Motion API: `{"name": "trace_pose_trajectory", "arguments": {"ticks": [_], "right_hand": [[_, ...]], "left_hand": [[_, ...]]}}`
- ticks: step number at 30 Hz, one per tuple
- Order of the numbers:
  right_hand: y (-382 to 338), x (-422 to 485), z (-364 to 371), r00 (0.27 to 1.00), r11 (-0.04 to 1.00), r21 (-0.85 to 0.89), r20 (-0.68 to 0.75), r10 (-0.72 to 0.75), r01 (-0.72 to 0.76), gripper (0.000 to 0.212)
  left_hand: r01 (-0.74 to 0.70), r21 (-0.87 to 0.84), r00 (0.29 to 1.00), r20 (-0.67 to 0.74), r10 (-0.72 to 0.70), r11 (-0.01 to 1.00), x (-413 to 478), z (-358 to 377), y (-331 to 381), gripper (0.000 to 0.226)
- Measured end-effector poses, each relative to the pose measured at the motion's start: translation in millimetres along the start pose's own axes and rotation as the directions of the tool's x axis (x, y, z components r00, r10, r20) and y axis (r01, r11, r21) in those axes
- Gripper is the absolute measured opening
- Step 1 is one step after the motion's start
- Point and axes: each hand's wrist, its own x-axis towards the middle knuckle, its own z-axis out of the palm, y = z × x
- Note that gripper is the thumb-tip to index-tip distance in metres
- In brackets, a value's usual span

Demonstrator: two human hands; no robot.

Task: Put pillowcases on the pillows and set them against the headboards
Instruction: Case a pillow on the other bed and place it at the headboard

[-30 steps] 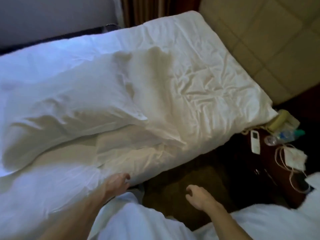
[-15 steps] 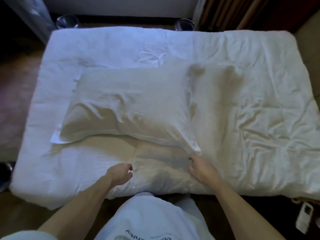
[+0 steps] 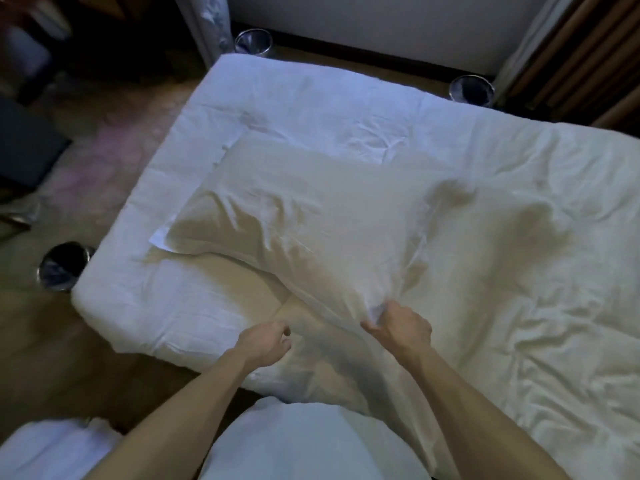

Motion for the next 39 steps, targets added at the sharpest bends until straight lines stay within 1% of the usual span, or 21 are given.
{"name": "trace_pose_trajectory", "arguments": {"ticks": [3,5,7,8,11,13,15,16,18,19,21,23,25,29,31,34,37,39], "right_hand": [[1.9,14.1,-6.7,1.000,0.999,-0.037,0.009,0.001,-0.001,0.047],[4.8,21.0,-10.4,1.000,0.999,-0.040,0.023,-0.010,0.011,0.035],[8.6,23.0,-14.7,1.000,1.000,-0.005,0.028,0.002,-0.002,0.024],[10.2,22.4,-14.4,0.999,1.000,0.020,0.031,0.015,-0.015,0.025],[9.8,18.3,-8.5,0.998,0.997,0.067,0.051,0.035,-0.038,0.036],[5.3,17.1,-2.5,0.999,0.999,-0.016,0.039,0.034,-0.034,0.044],[-1.3,15.7,2.4,0.998,0.989,-0.148,0.050,0.034,-0.026,0.050],[-4.5,16.1,6.2,0.998,0.984,-0.175,0.059,0.027,-0.016,0.048],[-8.7,17.4,14.4,0.999,0.988,-0.154,0.047,0.027,-0.019,0.038],[-10.4,17.5,17.2,0.999,0.990,-0.131,0.027,0.047,-0.043,0.036],[-13.5,18.8,19.3,0.995,0.993,-0.076,0.001,0.095,-0.095,0.037],[-17.0,19.2,11.2,0.993,0.993,-0.018,-0.003,0.118,-0.118,0.039],[-20.3,18.8,-2.1,0.994,0.993,0.044,0.004,0.112,-0.112,0.040],[-31.2,6.0,-36.4,0.998,0.988,0.145,0.053,0.041,-0.048,0.038],[-35.2,-3.3,-51.7,0.998,0.992,0.127,0.060,0.004,-0.011,0.038],[-43.9,-21.5,-69.5,0.999,0.996,0.086,0.044,-0.031,0.027,0.043],[-55.7,-38.9,-81.7,0.998,0.994,0.093,0.038,-0.057,0.053,0.044],[-62.1,-47.8,-88.9,0.998,0.994,0.096,0.029,-0.057,0.054,0.043]], "left_hand": [[0.022,-0.041,1.000,-0.007,-0.022,0.999,0.4,-0.9,17.4,0.044],[0.036,-0.070,0.999,-0.010,-0.037,0.997,5.1,-6.1,25.6,0.045],[0.051,-0.112,0.998,-0.016,-0.053,0.992,12.4,-13.4,31.7,0.044],[0.056,-0.136,0.998,-0.023,-0.060,0.989,16.3,-17.7,34.5,0.043],[0.051,-0.200,0.995,-0.073,-0.067,0.978,27.7,-31.6,41.0,0.040],[0.030,-0.228,0.994,-0.098,-0.054,0.973,32.5,-39.2,43.6,0.036],[0.003,-0.226,0.994,-0.103,-0.027,0.974,35.1,-43.6,43.4,0.036],[-0.009,-0.215,0.995,-0.098,-0.013,0.976,35.7,-44.7,41.9,0.036],[-0.026,-0.190,0.997,-0.075,0.012,0.982,35.5,-45.0,35.6,0.037],[-0.035,-0.175,0.998,-0.063,0.024,0.984,35.5,-44.3,30.6,0.038],[-0.086,-0.111,0.994,-0.078,0.078,0.990,37.0,-43.3,19.0,0.043],[-0.177,-0.017,0.966,-0.192,0.170,0.984,41.4,-44.5,13.0,0.050],[-0.254,0.036,0.918,-0.307,0.253,0.967,45.5,-50.1,16.8,0.062],[-0.315,0.160,0.848,-0.396,0.353,0.935,52.6,-66.6,23.5,0.085],[-0.335,0.178,0.821,-0.426,0.380,0.925,55.1,-72.1,18.4,0.093],[-0.368,0.181,0.771,-0.488,0.408,0.912,56.1,-79.9,1.6,0.096],[-0.381,0.243,0.732,-0.510,0.451,0.892,59.2,-90.0,-16.4,0.100],[-0.393,0.307,0.688,-0.527,0.498,0.867,59.9,-97.1,-18.5,0.091]]}}
